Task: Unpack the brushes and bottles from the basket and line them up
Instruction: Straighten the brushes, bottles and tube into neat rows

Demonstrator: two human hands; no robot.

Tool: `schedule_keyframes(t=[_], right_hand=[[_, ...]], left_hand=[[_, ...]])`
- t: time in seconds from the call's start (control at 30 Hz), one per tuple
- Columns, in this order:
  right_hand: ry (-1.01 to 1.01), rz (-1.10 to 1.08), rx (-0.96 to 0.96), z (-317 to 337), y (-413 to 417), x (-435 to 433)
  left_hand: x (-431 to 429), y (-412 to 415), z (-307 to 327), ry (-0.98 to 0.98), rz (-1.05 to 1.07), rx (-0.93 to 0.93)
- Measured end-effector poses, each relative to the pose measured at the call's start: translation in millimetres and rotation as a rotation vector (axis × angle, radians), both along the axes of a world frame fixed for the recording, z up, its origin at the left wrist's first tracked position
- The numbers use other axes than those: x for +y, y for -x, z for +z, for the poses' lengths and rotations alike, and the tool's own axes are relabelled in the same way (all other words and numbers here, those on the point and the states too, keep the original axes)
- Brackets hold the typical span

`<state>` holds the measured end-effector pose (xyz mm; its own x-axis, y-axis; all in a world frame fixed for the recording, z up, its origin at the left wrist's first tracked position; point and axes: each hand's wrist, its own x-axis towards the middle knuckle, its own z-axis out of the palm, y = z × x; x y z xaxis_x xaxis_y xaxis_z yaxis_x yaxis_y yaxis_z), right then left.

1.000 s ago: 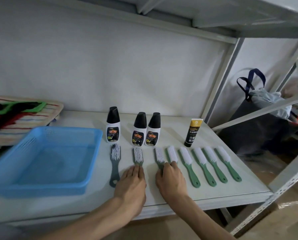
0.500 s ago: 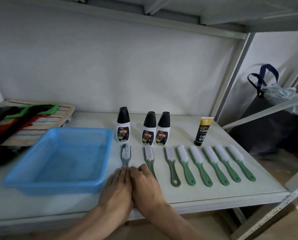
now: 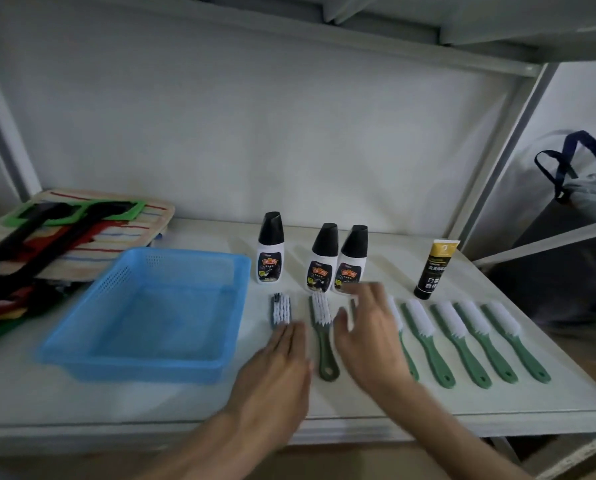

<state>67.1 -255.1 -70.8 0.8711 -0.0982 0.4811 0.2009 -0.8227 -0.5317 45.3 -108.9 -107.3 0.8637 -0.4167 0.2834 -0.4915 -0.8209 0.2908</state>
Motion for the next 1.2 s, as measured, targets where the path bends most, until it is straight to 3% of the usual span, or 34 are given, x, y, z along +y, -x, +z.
schedule_keyframes(t=[0.1, 0.17, 0.23, 0.33, 0.43, 0.63, 0.87, 1.07, 1.2], right_hand=[[-0.160, -0.050, -0.012, 31.3, -41.5, -23.1], [-0.142, -0.016, 0.081, 51.2, -72.2, -38.1], [-0.022, 0.068, 0.199, 69.9, -101.2, -52.3], [0.107, 0.221, 0.404, 90.8, -130.7, -61.4], [0.322, 0.266, 0.388, 94.3, -145.7, -61.0], [0.467, 0.180, 0.305, 89.6, -150.1, -78.1], [0.454, 0.197, 0.379, 90.9, -147.8, -97.4], [0.578, 0.230, 0.533, 97.0, -145.9, -86.3], [0.551, 0.220, 0.534, 120.7, -142.2, -92.3]], left_hand=[[0.3, -31.7, 69.1, 0.281, 0.066, -0.295], [13.6, -73.0, 105.0, 0.386, 0.110, -0.422], [34.4, -123.1, 129.4, 0.308, 0.183, -0.313], [61.1, -177.9, 144.9, 0.058, 0.229, 0.106], [67.8, -192.3, 132.4, 0.045, 0.154, 0.447], [51.5, -197.7, 95.8, 0.206, 0.109, 0.340], [39.4, -197.7, 89.5, 0.166, 0.085, 0.314], [35.6, -198.3, 107.5, -0.040, 0.061, 0.357], [11.3, -185.0, 136.5, -0.074, -0.082, 0.106]])
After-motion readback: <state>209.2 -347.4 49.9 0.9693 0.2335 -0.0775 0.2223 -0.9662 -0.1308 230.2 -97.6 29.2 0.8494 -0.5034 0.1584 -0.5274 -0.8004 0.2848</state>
